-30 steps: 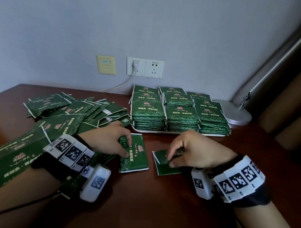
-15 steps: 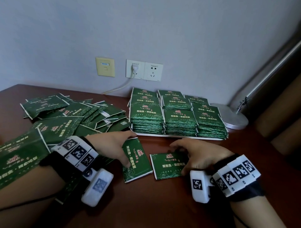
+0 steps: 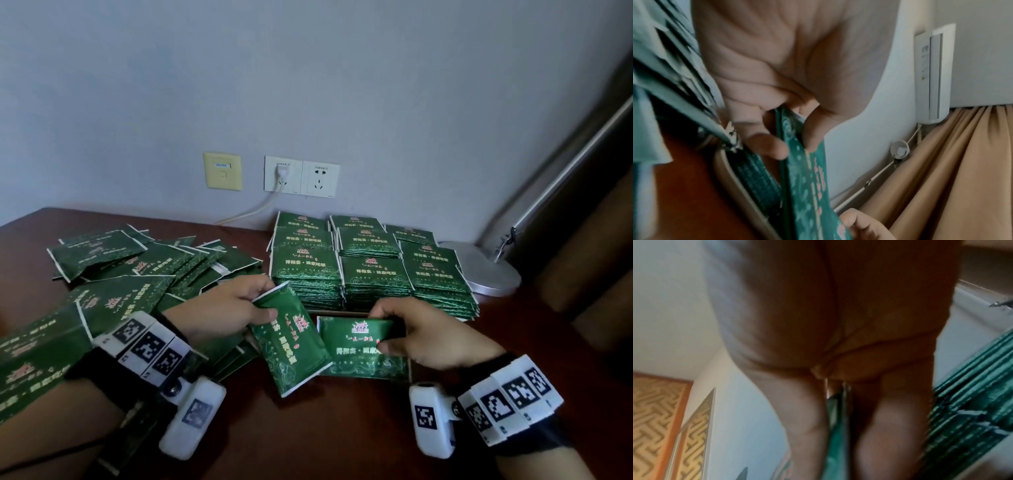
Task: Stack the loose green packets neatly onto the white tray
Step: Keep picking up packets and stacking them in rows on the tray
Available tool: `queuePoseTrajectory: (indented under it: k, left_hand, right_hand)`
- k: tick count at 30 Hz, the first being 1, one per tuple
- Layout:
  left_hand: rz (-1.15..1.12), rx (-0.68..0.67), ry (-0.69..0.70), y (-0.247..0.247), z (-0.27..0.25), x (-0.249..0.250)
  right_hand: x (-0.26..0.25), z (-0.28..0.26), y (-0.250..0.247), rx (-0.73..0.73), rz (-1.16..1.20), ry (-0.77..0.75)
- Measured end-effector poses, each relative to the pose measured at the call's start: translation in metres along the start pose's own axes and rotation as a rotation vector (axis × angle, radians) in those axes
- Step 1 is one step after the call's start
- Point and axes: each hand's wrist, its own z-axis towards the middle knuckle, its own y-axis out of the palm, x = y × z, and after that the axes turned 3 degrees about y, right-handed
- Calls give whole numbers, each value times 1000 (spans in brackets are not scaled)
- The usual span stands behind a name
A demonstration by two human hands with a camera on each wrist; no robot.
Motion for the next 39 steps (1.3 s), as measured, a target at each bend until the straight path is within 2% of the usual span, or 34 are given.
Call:
queuePoseTrajectory:
  k: [3,7,11,16,20,23,26,29,33,36,39]
  left_hand:
    - [-227,160,45,-6,7,18]
    - [-460,356,86,-2,37,52]
    - [-577,377,118,27,71,90]
    - [-446,319,175,75,119,126]
    - [-273,223,170,94,163,147]
    - [-235,222,98,98,200,157]
    - [-170,284,73,104,237,167]
    - [17,358,91,107,273,172]
    - [133,277,59,105,311,174]
    - [89,305,44,101,328,174]
    - [105,275,40,97,344,167]
  right_hand:
    - [-1,4,-22,160,211,-77]
    - [4,18,-65,417,551,-109]
    - [27,22,-100,611,771,-79]
    - [87,23,-124,728,789,83]
    - [121,22,-129,662,865,208]
    - [139,22,-132,631,908,265]
    - [153,27,-132,685,955,244]
    - [158,37,-135,716,1020,213]
    - [163,52,-150,729,1049,153]
    - [173,61,-162,699,1104,126]
    - [184,73,-165,698,1101,140]
